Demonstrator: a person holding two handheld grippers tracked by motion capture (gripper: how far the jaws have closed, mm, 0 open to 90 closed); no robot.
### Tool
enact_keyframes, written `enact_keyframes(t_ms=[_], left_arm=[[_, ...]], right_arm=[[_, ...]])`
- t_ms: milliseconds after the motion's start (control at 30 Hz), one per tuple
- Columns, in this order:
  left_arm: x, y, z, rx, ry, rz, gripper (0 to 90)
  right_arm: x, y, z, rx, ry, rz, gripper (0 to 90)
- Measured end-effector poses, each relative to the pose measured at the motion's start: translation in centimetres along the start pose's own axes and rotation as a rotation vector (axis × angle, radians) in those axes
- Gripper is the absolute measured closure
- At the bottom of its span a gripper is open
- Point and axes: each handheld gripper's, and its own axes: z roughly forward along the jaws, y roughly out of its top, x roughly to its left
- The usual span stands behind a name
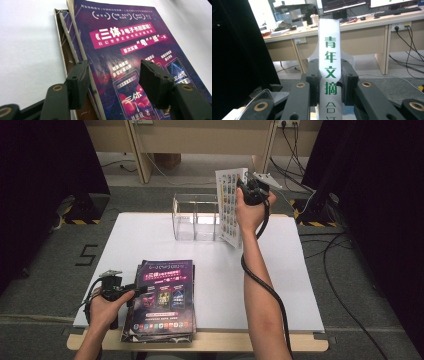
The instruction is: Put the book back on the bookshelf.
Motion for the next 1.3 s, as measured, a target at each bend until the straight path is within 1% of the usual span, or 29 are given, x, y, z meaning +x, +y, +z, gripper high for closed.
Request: enact_keyframes(t_ms=[100, 133, 167, 233, 267, 300, 333, 400, 567, 667, 733, 800, 933, 1000, 1067, 1100, 1133, 1167, 1300], left_arm=[[-0.2, 0.0, 0.0, -0.002, -0.002, 0.004, 40.8], [-0.2, 0.0, 0.0, -0.001, -0.002, 0.005, 40.8], [-0.2, 0.0, 0.0, -0.001, 0.0, 0.006, 40.7], [-0.2, 0.0, 0.0, -0.001, 0.0, 0.007, 40.8], [-0.3, 0.0, 0.0, 0.0, 0.0, 0.007, 40.7], [-0.3, -0.1, 0.0, 0.001, -0.001, 0.006, 40.7], [-0.3, -0.1, 0.0, 0.001, -0.001, 0.005, 40.6], [-0.2, -0.1, 0.0, 0.0, -0.003, 0.003, 40.7], [-0.3, 0.0, 0.0, -0.003, -0.002, 0.006, 40.7], [-0.4, 0.0, 0.0, -0.002, -0.001, 0.008, 40.7], [-0.5, 0.0, 0.0, -0.002, -0.003, 0.007, 40.7], [-0.5, 0.0, 0.0, -0.001, -0.004, 0.009, 40.7], [-0.5, -0.1, 0.0, -0.001, -0.003, 0.008, 40.7], [-0.5, 0.0, 0.0, -0.002, -0.006, 0.009, 40.6], [-0.6, 0.0, 0.0, 0.0, -0.008, 0.013, 40.6], [-0.6, 0.0, 0.1, 0.001, -0.01, 0.015, 40.6], [-0.7, 0.0, 0.1, 0.0, -0.01, 0.013, 40.6], [-0.7, 0.0, 0.1, 0.0, -0.01, 0.012, 40.6], [-0.7, 0.0, 0.1, -0.001, -0.014, 0.01, 40.6]], right_arm=[[0.2, -0.5, -0.9, -0.006, 0.006, -0.012, 73.5], [0.2, -0.6, -1.1, -0.005, 0.007, -0.023, 73.5], [0.3, -0.8, -1.4, -0.004, 0.009, -0.018, 73.5], [0.4, -1.2, -1.9, -0.007, 0.009, -0.029, 73.5], [0.4, -1.4, -2.3, -0.008, 0.011, -0.025, 73.5], [0.3, -1.5, -2.5, -0.012, 0.013, -0.032, 73.5], [0.3, -1.7, -2.9, -0.012, 0.011, -0.023, 73.4], [0.1, -1.9, -3.4, -0.01, 0.012, -0.025, 73.3], [-0.3, -2.8, -4.5, 0.008, 0.009, -0.031, 73.3], [-0.4, -3.0, -5.1, 0.013, 0.008, -0.048, 73.2], [-0.4, -3.2, -5.4, 0.014, 0.015, -0.043, 73.2], [-0.5, -3.3, -5.6, 0.012, 0.028, -0.049, 73.1], [-0.6, -3.7, -6.3, 0.014, 0.034, -0.045, 72.7], [-0.7, -3.9, -6.6, 0.017, 0.045, -0.031, 72.0], [-0.9, -3.9, -6.8, 0.021, 0.052, -0.032, 71.1], [-0.9, -3.9, -7.0, 0.028, 0.058, -0.018, 70.3], [-1.0, -4.0, -7.1, 0.024, 0.064, -0.019, 69.8], [-1.0, -4.0, -7.2, 0.029, 0.066, -0.013, 69.5], [-1.1, -4.1, -7.5, 0.038, 0.062, -0.021, 69.0]])
